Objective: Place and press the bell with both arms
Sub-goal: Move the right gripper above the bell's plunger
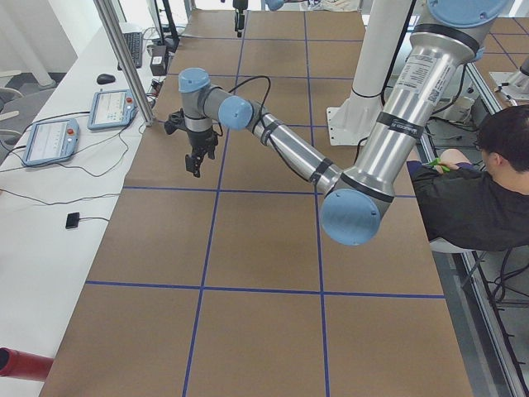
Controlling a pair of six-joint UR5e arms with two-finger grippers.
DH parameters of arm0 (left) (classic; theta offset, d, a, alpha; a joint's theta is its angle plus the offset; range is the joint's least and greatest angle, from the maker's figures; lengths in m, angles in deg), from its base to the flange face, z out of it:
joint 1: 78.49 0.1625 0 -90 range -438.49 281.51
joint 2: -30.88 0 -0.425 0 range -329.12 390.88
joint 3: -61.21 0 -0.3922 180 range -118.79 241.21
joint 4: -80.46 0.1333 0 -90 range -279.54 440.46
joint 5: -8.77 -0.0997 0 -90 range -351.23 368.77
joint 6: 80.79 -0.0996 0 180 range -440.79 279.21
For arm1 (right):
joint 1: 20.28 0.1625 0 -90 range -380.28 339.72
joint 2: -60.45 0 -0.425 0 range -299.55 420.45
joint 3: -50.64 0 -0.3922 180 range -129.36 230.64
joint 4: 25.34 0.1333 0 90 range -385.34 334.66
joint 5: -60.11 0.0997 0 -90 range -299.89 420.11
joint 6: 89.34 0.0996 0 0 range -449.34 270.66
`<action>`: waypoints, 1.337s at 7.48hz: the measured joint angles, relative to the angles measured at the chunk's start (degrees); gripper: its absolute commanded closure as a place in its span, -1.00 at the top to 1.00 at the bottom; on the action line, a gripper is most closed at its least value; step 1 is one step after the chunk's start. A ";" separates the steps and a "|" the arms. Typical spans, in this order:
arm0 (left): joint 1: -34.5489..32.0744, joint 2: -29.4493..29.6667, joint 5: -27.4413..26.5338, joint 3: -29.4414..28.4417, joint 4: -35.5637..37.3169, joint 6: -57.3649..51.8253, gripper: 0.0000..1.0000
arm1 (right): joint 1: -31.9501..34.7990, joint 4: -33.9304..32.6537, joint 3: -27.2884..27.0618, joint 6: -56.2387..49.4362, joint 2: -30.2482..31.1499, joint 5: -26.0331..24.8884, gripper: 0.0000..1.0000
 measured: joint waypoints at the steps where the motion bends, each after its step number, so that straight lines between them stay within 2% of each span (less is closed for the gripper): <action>1: -2.12 -5.17 0.07 2.16 -0.16 -1.37 1.00 | -3.56 -3.38 0.32 1.77 -3.85 -3.57 1.00; 3: -8.07 -13.74 2.42 3.66 -0.35 -2.27 1.00 | -10.00 -6.20 3.39 7.64 -11.39 -9.18 1.00; 5: -15.83 -20.37 7.30 3.88 -1.18 -7.16 1.00 | -14.89 -6.51 9.63 12.34 -19.05 -13.53 0.99; 6: -19.20 -23.30 9.37 3.90 -1.81 -10.48 1.00 | -16.58 -6.49 13.83 13.74 -22.88 -14.92 0.76; 7: -21.17 -25.40 10.66 4.01 -2.22 -12.13 1.00 | -18.12 -6.35 18.46 14.73 -26.39 -16.74 0.22; 8: -22.07 -26.56 11.30 4.10 -2.41 -12.80 1.00 | -19.48 -5.60 22.92 15.21 -28.84 -18.67 -0.49; 9: -22.40 -27.04 11.55 4.13 -2.48 -13.03 1.00 | -20.44 -4.12 26.52 15.41 -29.95 -19.66 -0.99; 10: -22.51 -27.34 11.64 4.14 -2.52 -13.10 1.00 | -21.10 -2.82 29.22 15.51 -30.36 -19.99 -1.00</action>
